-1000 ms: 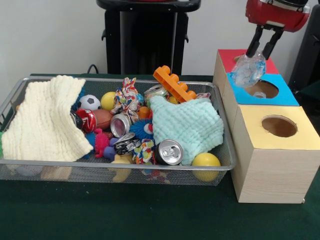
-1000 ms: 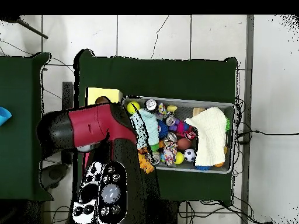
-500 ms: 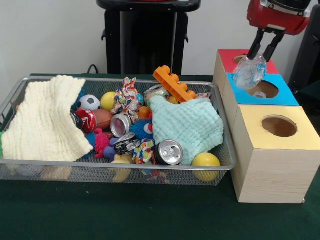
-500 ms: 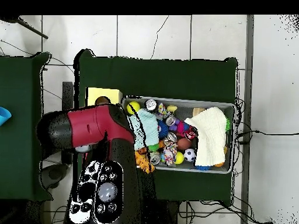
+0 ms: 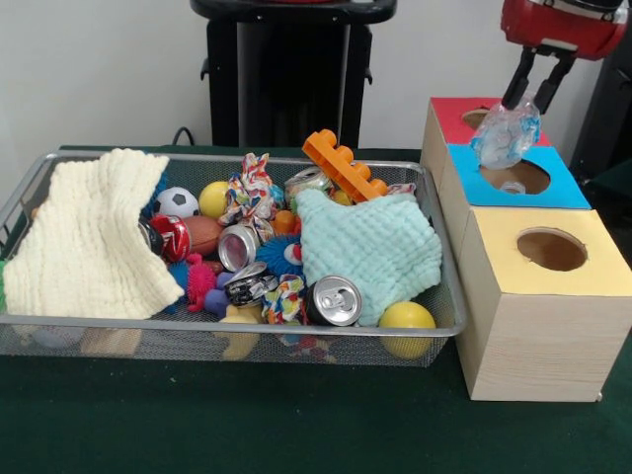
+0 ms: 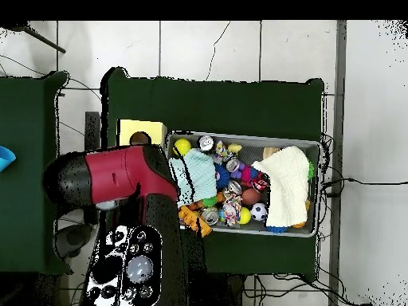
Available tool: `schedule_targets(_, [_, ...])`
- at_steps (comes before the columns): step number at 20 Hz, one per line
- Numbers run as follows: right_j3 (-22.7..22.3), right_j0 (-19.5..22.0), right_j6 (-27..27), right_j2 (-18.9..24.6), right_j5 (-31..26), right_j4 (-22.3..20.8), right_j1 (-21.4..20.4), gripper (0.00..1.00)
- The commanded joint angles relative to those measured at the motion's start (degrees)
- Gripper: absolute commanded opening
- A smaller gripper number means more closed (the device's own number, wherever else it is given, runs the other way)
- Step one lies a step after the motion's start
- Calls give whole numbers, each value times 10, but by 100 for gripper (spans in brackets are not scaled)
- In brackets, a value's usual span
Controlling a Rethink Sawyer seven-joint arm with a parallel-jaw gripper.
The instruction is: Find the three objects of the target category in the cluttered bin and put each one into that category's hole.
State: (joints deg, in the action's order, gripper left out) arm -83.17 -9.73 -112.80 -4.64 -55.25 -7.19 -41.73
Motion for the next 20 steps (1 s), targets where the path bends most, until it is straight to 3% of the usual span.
schedule_targets(1, [-28,-6,-128,0,-47,28,8,0])
schedule_targets(9, [-13,-12,-132,-4,-56,49,19,0])
schedule_targets(20, [-38,-9,-124,-4,-19,71,25,0])
